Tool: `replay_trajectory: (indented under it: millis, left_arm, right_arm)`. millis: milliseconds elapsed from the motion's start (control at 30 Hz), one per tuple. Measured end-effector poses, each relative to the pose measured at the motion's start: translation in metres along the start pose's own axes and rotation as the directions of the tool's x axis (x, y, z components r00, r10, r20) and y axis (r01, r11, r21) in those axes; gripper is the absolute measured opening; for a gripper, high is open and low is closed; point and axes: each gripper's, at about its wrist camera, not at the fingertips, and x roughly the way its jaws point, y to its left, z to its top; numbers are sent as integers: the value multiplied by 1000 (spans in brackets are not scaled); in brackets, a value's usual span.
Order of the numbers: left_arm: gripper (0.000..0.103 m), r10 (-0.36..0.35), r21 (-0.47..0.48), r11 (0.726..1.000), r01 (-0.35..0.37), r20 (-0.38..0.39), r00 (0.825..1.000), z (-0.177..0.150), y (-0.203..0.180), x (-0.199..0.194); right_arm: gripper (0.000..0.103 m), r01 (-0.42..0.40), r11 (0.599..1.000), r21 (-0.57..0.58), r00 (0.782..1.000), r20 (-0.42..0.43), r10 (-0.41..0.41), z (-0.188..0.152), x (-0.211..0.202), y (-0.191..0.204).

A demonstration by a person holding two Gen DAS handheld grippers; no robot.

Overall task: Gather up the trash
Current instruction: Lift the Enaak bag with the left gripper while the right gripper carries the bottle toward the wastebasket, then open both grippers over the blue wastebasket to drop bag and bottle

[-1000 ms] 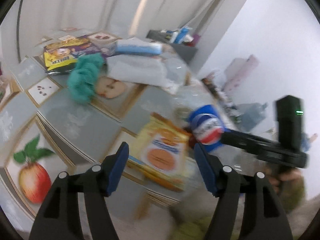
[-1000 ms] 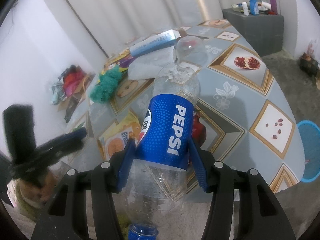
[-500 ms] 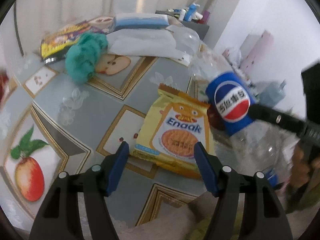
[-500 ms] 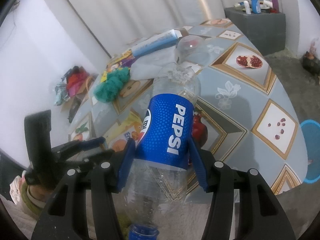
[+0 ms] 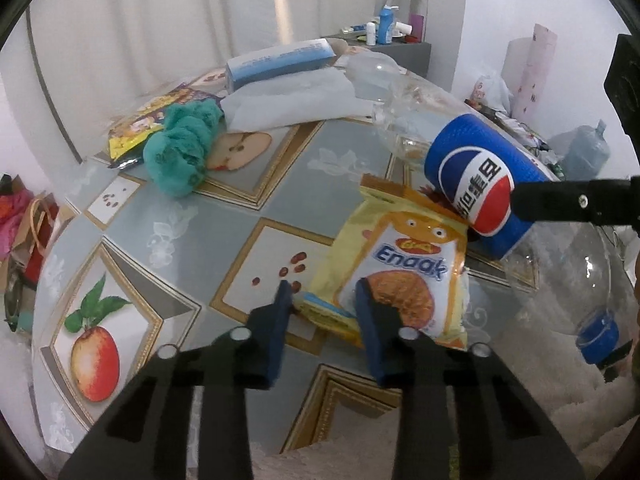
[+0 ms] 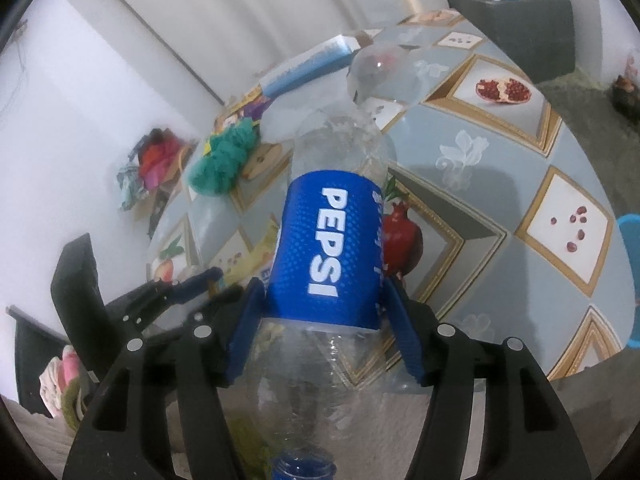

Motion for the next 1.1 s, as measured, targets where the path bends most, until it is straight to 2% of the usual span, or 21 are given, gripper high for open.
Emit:
replay_trajectory:
  millis: [67, 133, 300, 600, 900, 1000, 1100]
  left_arm:
    - [22, 4, 2, 1000, -4, 9, 1000, 1, 0, 0]
    - [10, 7, 7, 1000, -7, 19, 1000, 0, -1, -1]
    - [9, -36, -13, 999, 37, 41, 998, 1, 1, -7]
    - [7, -110, -49, 992, 117, 128, 986, 18, 0, -39]
    - [7, -148, 31, 989, 145, 220, 964, 54, -27, -72]
    - [7, -183, 76, 983, 170, 233, 955, 72, -45, -73]
    - [7, -256, 149, 963, 226, 226, 940, 100, -79, -66]
  right_arm:
    - [57, 8, 1000, -4, 1000, 8, -8, -1, -1, 1]
    - [57, 20, 1000, -6, 1000, 17, -20, -1, -1, 2]
    - [56, 64, 998, -30, 997, 46, -62, -2, -6, 6]
    - [55, 63, 998, -10, 990, 123, -62, 0, -31, -1]
    - [55, 55, 997, 52, 969, 239, -66, -4, -72, -24]
    - [55, 67, 992, 104, 954, 284, -94, -8, -92, -45]
    - [55, 78, 980, 186, 932, 336, -138, -15, -116, -76]
